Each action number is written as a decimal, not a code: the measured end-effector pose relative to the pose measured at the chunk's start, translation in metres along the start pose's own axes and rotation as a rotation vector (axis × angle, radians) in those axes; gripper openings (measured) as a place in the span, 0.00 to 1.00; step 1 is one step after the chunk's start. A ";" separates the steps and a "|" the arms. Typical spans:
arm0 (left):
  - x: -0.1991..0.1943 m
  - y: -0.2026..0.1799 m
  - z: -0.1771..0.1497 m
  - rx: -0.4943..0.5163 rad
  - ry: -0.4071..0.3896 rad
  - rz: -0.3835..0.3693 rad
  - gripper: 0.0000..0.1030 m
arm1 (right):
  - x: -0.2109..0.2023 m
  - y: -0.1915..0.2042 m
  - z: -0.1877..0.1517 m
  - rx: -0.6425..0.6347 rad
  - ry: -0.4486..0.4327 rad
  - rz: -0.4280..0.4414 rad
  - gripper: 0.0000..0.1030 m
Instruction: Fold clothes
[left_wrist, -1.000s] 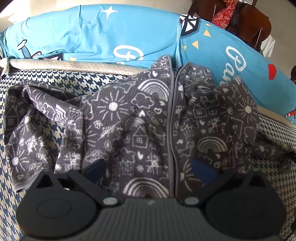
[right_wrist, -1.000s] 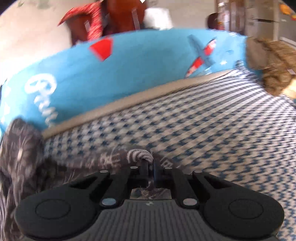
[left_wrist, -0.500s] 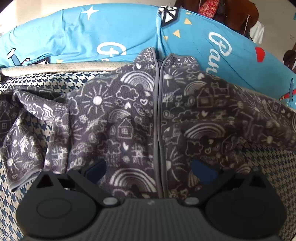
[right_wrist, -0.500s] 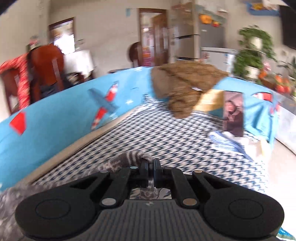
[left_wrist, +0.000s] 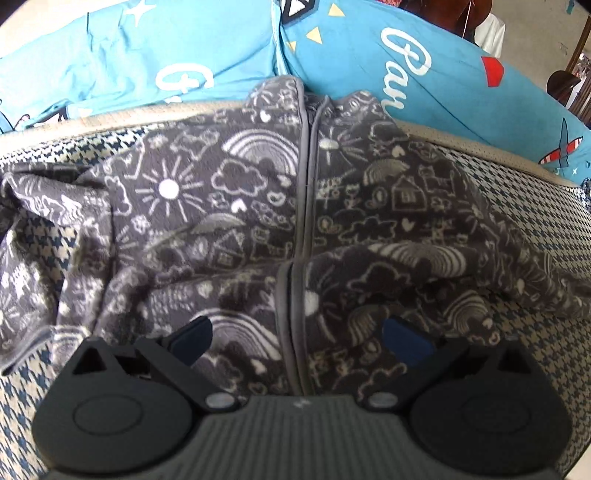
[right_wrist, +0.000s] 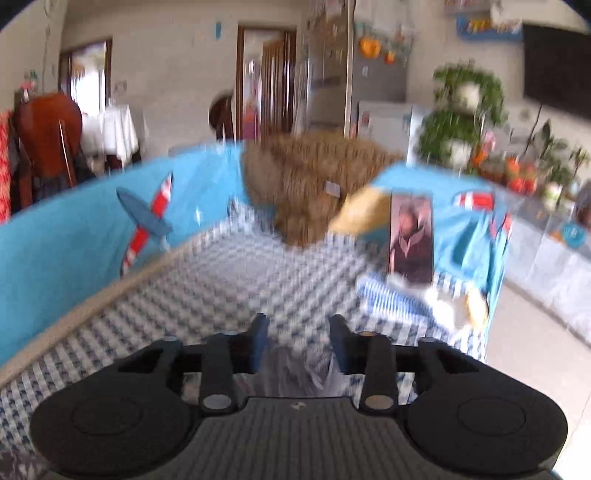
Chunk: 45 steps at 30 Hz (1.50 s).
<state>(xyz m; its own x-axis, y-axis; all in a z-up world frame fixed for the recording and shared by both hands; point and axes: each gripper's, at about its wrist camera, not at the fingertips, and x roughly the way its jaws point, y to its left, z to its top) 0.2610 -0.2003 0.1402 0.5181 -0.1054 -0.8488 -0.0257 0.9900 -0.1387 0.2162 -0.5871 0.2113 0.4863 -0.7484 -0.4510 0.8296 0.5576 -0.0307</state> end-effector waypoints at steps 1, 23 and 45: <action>-0.001 0.001 0.002 0.001 -0.004 0.002 1.00 | -0.007 0.002 0.001 -0.003 -0.018 0.022 0.41; -0.022 0.005 -0.005 0.023 -0.037 0.001 1.00 | -0.081 0.020 -0.092 -0.121 0.428 0.651 0.41; -0.054 0.042 -0.059 -0.024 -0.032 -0.042 1.00 | -0.132 -0.041 -0.160 -0.075 0.572 0.715 0.60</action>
<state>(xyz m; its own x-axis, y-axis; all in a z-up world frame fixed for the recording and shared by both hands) 0.1811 -0.1590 0.1500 0.5458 -0.1432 -0.8256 -0.0237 0.9823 -0.1861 0.0740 -0.4535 0.1295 0.6501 0.0648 -0.7571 0.3535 0.8561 0.3769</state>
